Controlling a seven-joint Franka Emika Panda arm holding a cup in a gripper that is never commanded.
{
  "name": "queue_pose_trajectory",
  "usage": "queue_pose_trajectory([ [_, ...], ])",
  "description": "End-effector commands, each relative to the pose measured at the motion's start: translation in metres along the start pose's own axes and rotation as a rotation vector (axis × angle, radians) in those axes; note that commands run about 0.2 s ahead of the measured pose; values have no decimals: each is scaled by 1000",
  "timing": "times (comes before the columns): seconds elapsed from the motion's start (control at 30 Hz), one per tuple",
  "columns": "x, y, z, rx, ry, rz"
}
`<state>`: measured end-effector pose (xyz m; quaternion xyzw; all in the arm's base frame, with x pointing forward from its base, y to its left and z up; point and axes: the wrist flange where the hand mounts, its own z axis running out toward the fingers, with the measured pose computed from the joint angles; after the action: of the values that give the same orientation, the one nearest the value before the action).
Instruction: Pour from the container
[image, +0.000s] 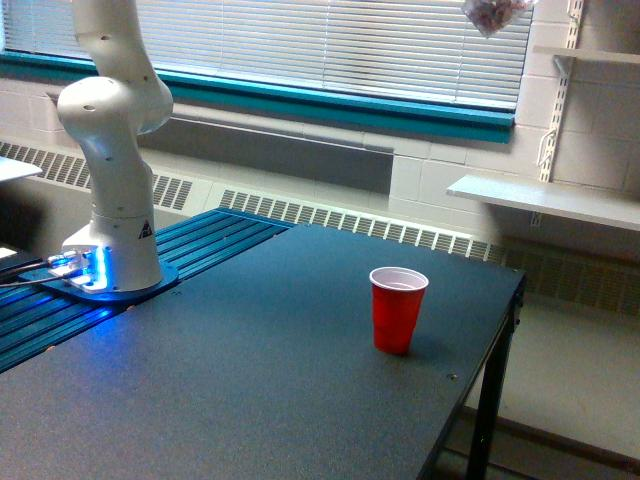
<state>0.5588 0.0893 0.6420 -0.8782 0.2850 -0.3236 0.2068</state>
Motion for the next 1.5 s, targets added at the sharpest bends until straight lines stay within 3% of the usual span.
queue_pose_trajectory([
  [0.03,9,-5,-8,17,31,73],
  [0.17,6,1,3,-14,22,80],
  [0.33,-1,8,14,-16,1,112],
  [0.73,-60,37,53,-29,-133,202],
  [1.5,-171,112,72,-45,-266,437],
])
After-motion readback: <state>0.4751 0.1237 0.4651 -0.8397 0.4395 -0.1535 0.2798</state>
